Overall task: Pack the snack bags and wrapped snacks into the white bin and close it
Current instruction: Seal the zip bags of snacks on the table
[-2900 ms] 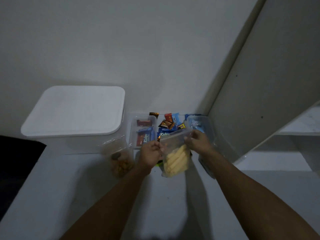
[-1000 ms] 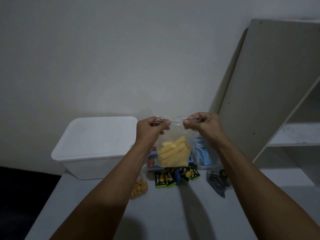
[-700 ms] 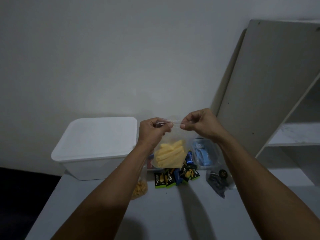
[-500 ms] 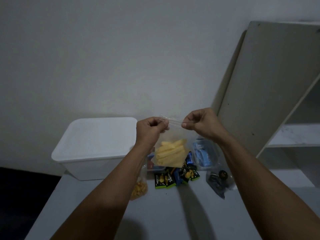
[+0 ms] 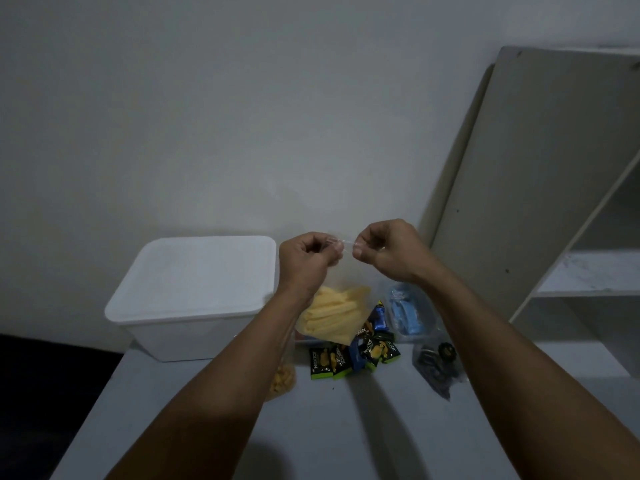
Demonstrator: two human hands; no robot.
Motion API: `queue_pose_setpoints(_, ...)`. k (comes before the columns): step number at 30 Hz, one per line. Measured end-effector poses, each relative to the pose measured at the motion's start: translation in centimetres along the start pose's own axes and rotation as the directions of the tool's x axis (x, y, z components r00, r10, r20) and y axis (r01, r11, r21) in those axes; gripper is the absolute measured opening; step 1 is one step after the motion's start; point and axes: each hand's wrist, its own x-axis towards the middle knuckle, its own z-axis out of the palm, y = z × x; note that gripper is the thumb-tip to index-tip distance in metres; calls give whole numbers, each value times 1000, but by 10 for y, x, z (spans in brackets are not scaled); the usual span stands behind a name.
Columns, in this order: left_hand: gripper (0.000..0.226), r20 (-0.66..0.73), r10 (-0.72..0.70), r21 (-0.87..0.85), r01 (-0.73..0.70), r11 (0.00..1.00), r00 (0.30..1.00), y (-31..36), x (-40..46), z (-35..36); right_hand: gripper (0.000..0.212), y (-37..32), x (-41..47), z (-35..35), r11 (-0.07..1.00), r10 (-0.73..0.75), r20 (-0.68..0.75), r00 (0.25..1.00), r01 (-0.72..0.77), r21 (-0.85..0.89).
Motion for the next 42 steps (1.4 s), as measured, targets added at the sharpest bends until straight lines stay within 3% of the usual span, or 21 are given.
queue_pose_setpoints(6, 4, -8, -38, -70, 37, 997, 999, -3, -2, 0, 8, 6, 4, 5, 999, 28, -66, 997, -26, 34)
queue_pose_setpoints(12, 11, -105, -101, -130, 87, 988, 989, -3, 9, -9, 8, 23, 4, -4, 990, 104, -15, 994, -102, 99)
queue_pose_setpoints(17, 10, -101, -124, -204, 102, 974, 987, -7, 14, -14, 8, 26, 1, -7, 985, 137, -60, 989, -130, 115)
queue_pose_setpoints(23, 4, -116, -208, -345, 157, 925, 971, -12, 23, -22, 20, 21, -4, -13, 984, 130, -6, 992, -128, 124)
queue_pose_setpoints(25, 5, -168, -177, -236, 135, 962, 970, -18, 22, -22, 16, 22, -7, -10, 982, 145, -51, 988, -138, 127)
queue_pose_setpoints(27, 16, -283, -59, -2, 60, 998, 957, -21, 18, -17, 13, 23, -8, -5, 984, 149, -124, 981, -135, 117)
queue_pose_setpoints(29, 27, -364, 20, 115, 23, 993, 931, -18, 9, -10, 13, 22, -9, -1, 987, 146, -170, 975, -132, 90)
queue_pose_setpoints(31, 30, -294, -14, 129, 54, 990, 956, -14, 6, -4, 14, 18, -10, 1, 992, 126, -183, 975, -118, 51)
queue_pose_setpoints(33, 29, -182, -141, 70, 156, 985, 973, -10, 6, 0, 15, 15, -11, 3, 994, 105, -186, 977, -101, 28)
queue_pose_setpoints(37, 13, -62, -358, -132, 348, 928, 932, -3, 7, 1, 17, 16, -14, 7, 993, 115, -183, 976, -105, 60)
queue_pose_setpoints(42, 12, -38, -369, -193, 356, 915, 929, -6, 4, -1, 31, 13, -22, 8, 973, 110, -58, 992, -96, 211)
